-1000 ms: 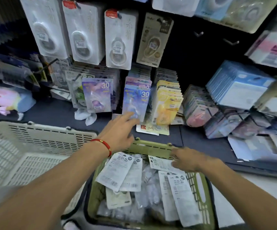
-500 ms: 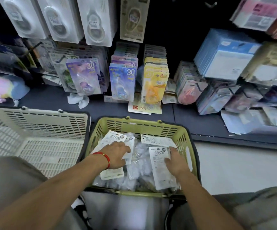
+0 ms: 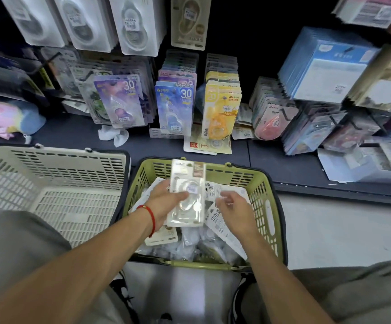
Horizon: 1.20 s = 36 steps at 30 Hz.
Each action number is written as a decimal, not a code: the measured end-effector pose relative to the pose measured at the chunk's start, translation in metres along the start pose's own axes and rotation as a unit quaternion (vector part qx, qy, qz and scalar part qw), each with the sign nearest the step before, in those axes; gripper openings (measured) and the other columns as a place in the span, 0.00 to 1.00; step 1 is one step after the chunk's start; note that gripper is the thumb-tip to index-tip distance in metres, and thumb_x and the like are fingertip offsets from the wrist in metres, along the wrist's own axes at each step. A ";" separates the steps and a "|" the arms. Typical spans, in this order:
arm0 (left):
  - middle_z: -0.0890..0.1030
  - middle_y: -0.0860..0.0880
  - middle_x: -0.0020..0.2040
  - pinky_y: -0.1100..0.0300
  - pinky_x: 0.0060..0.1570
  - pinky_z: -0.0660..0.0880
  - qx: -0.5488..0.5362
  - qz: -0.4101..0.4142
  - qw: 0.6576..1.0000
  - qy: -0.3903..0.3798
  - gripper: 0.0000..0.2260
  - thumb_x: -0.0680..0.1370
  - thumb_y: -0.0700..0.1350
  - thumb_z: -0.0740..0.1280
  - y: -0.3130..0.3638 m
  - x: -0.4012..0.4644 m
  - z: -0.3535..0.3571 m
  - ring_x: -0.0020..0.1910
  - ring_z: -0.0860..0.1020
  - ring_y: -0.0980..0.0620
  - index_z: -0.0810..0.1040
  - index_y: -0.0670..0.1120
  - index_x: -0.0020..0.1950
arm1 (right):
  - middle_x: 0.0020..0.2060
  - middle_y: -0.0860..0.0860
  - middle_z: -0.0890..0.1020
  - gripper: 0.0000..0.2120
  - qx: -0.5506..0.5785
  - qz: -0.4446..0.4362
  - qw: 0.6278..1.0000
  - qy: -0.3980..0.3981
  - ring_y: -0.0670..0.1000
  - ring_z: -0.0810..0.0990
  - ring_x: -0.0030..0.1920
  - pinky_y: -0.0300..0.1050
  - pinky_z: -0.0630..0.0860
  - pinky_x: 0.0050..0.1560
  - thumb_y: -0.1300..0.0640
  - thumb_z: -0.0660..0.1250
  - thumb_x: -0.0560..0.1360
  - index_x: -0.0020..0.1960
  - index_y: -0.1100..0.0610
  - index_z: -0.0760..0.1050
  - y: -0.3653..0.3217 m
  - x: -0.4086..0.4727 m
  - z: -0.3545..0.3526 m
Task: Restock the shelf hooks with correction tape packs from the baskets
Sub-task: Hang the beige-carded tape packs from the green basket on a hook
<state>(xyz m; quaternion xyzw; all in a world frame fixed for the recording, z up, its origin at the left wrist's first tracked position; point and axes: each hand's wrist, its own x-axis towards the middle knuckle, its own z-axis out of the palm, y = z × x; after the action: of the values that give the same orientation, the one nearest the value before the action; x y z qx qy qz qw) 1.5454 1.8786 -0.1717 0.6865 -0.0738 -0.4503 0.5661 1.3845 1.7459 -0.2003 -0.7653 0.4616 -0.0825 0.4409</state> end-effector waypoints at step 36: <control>0.87 0.45 0.57 0.35 0.64 0.77 -0.083 0.018 0.995 0.046 0.24 0.73 0.31 0.75 -0.034 -0.010 -0.040 0.59 0.85 0.41 0.77 0.47 0.66 | 0.75 0.52 0.73 0.24 -0.323 -0.036 0.946 0.003 0.55 0.71 0.75 0.56 0.64 0.78 0.55 0.65 0.84 0.79 0.53 0.67 0.057 0.061 0.025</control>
<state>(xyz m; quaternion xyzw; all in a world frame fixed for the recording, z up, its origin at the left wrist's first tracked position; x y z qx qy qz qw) 1.5540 1.9250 -0.1972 0.6557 -0.0227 -0.4124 0.6320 1.3958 1.7025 -0.2749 -0.8826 0.4368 0.0533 0.1655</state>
